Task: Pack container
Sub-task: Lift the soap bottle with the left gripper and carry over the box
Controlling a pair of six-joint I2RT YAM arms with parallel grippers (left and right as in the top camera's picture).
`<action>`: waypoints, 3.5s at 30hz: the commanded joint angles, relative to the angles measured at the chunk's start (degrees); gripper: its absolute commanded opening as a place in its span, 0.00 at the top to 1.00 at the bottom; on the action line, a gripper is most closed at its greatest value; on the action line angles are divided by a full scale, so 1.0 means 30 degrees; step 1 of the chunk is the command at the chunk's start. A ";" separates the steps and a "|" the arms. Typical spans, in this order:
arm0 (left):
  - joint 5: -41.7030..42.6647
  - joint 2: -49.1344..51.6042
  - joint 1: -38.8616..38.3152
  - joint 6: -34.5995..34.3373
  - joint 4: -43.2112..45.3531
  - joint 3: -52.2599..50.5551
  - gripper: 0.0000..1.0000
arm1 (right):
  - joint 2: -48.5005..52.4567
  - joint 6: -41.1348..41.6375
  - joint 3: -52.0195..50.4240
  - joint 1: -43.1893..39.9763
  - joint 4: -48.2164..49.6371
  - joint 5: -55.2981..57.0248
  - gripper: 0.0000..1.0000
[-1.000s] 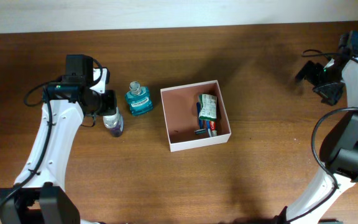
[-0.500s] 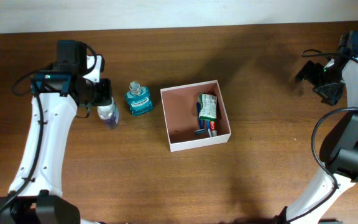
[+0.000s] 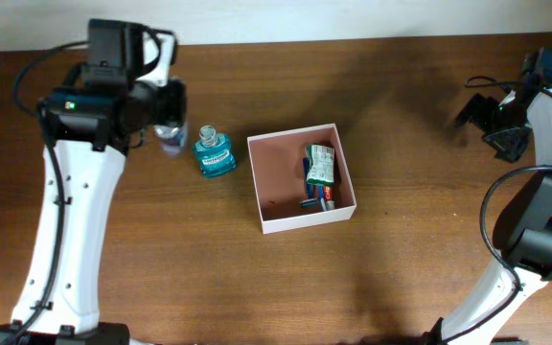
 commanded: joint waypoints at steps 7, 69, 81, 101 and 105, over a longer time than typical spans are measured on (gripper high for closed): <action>0.0015 -0.0168 -0.2900 0.1851 0.2856 0.1596 0.78 | 0.0036 0.0022 -0.0117 -0.0015 0.0051 0.0168 0.02; 0.9879 0.6601 -0.5042 0.7504 0.3628 0.1596 0.77 | 0.0036 0.0022 -0.0117 -0.0015 0.0051 0.0168 0.02; 0.9879 0.6601 -0.5005 0.7854 0.3351 0.1596 0.83 | 0.0036 0.0022 -0.0117 -0.0015 0.0051 0.0168 0.02; 0.9857 0.6492 -0.4947 0.8349 0.3220 0.3169 0.92 | 0.0036 0.0022 -0.0117 -0.0015 0.0051 0.0168 0.02; 0.9850 0.6521 -0.4860 0.8349 0.3038 0.3162 0.92 | 0.0036 0.0022 -0.0117 -0.0015 0.0051 0.0168 0.02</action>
